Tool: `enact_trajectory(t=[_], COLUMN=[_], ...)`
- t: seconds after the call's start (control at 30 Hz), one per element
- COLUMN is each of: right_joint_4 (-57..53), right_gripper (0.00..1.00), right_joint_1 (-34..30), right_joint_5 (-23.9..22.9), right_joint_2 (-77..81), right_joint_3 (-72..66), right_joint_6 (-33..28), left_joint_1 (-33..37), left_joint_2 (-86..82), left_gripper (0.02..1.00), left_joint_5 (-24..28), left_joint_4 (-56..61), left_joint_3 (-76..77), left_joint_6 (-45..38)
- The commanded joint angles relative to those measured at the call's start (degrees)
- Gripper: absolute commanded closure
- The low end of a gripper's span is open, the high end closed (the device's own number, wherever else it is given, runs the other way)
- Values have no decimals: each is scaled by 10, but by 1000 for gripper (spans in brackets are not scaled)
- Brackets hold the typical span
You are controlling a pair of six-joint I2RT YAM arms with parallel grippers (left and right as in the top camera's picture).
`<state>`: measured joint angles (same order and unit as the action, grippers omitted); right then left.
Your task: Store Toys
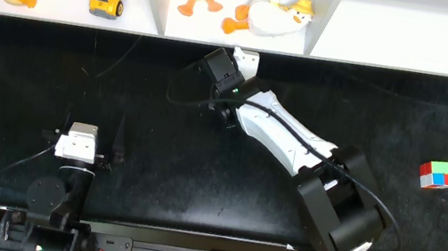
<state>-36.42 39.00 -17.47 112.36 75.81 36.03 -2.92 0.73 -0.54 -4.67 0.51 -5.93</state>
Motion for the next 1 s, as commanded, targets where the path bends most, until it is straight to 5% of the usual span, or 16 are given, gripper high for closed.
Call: enact_trajectory(t=[0.03,0.4,0.6,1.0], right_joint_4=[3,3,3,-10], right_gripper=[338,435,689,871], right_joint_1=[0,3,3,3], right_joint_5=[15,48,57,63], right_joint_2=[12,37,40,40], right_joint_3=[15,15,15,15], right_joint_6=[2,2,2,2], left_joint_1=[0,0,0,0], left_joint_2=[-6,-6,-6,-6], left_gripper=[20,20,20,20], left_joint_5=[-5,-5,-5,-5], left_joint_4=[-2,-2,-2,-2], left_joint_3=[-1,-1,-1,-1], left_joint_6=[2,2,2,2])
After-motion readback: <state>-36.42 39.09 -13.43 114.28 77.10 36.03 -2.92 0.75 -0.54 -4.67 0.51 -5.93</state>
